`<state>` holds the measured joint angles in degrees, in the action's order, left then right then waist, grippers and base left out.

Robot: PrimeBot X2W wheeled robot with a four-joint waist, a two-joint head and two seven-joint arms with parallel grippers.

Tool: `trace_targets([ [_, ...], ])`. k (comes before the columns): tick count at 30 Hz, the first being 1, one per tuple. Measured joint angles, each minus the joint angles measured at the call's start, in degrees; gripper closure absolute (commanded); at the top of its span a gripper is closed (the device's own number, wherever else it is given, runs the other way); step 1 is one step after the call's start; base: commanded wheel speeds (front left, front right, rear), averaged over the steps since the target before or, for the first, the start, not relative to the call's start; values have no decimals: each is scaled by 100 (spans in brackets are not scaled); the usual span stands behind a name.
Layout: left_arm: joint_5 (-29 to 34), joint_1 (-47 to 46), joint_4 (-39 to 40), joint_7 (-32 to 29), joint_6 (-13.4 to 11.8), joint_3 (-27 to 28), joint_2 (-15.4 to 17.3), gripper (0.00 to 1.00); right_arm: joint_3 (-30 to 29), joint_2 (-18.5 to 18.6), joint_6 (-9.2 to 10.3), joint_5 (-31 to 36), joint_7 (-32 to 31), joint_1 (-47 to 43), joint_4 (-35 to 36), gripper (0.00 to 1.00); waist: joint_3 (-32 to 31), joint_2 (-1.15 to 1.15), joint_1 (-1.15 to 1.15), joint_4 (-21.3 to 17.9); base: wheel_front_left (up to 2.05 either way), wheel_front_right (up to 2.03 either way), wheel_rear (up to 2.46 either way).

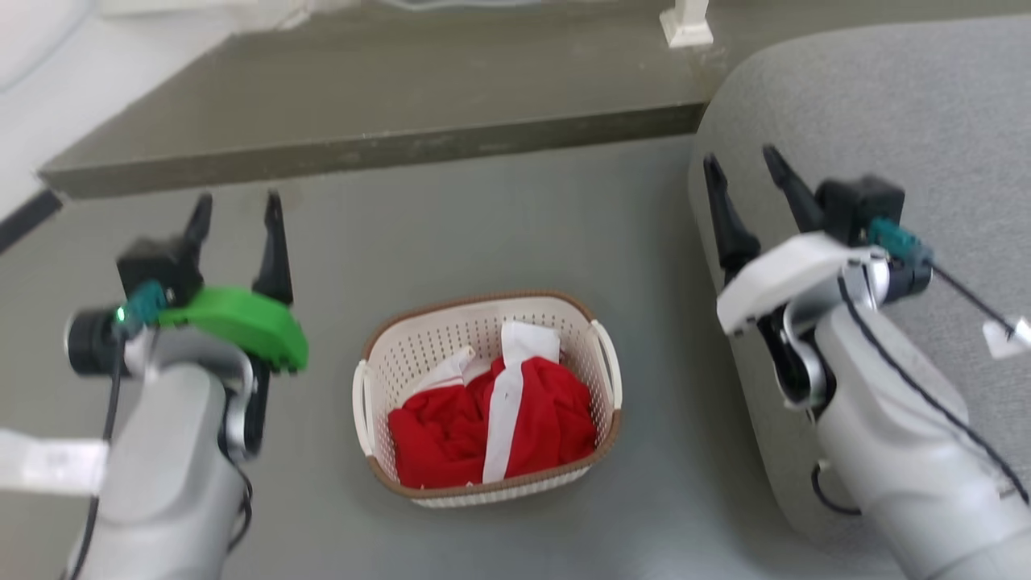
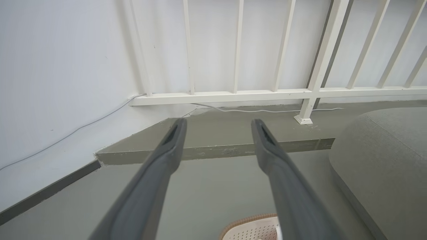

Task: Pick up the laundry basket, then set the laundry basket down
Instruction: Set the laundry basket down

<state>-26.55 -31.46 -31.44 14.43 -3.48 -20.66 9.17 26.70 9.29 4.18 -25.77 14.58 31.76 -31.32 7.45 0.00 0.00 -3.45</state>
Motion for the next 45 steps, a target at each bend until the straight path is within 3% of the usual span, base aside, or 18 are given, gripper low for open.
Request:
trace_targets([
  [6,82,816,470,0,-147,55,5,0,-115,4,56,156,0,-676,358,0,-291,0,0,-23,0,0,0],
  [13,211,1502,862,0,-167,36,-18,0,-363,60,191,178,0,-1390,624,0,-487,0,0,5,0,0,0],
  [20,326,2115,1279,0,-218,146,42,0,-417,57,205,279,0,-1864,849,0,-647,0,0,13,0,0,0],
  [45,533,3087,2214,0,-318,396,23,0,-592,52,249,526,0,-2541,1411,0,-649,0,0,-23,0,0,0],
])
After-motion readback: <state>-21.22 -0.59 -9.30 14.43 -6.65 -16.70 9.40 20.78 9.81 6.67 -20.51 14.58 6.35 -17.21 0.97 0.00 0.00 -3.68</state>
